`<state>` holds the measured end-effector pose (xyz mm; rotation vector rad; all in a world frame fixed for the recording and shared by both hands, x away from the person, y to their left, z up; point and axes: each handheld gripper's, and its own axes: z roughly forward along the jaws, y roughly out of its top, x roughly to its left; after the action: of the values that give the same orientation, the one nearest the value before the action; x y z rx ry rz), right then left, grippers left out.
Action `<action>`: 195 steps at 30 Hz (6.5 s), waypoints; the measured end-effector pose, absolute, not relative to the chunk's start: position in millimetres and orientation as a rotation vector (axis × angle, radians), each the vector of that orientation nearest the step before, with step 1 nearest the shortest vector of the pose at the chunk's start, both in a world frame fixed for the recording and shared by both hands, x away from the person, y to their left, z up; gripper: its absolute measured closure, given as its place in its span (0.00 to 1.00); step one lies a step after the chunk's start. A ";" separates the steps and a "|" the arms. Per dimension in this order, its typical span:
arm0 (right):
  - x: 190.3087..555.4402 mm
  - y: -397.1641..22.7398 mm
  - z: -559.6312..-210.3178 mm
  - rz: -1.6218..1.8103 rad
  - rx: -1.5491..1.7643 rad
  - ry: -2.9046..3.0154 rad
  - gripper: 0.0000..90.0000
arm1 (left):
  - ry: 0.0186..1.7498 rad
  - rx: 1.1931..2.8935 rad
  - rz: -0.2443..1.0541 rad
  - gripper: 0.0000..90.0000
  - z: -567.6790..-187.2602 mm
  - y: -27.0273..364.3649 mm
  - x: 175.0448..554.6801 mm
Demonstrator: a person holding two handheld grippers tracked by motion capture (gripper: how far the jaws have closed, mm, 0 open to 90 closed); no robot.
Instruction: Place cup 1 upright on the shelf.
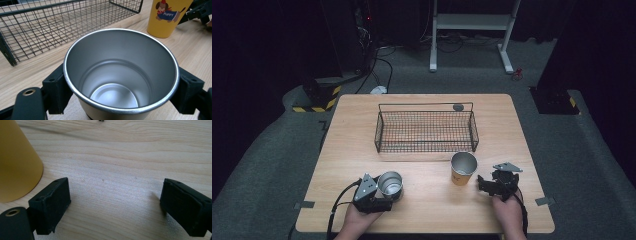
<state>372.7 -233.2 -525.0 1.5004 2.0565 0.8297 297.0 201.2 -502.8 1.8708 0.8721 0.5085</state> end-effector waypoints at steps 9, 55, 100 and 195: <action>372.7 -233.1 -525.0 0.830 1.501 2.056 0.10 | 0.881 1.850 0.520 0.21 -500.7 204.3 296.7; 372.7 -233.1 -525.0 0.830 1.501 2.056 0.10 | 0.882 1.739 0.560 0.21 -489.2 215.4 293.3; 372.7 -233.2 -524.9 0.829 1.501 2.058 0.10 | 0.936 1.741 0.580 0.21 -467.4 215.0 308.1; 373.3 -232.4 -525.1 0.832 1.497 2.063 0.10 | 1.013 1.692 0.663 0.21 -411.1 178.4 413.9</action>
<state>373.3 -232.4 -525.1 1.4968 2.0626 0.8319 413.9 178.4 -411.1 1.6921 1.0135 0.6635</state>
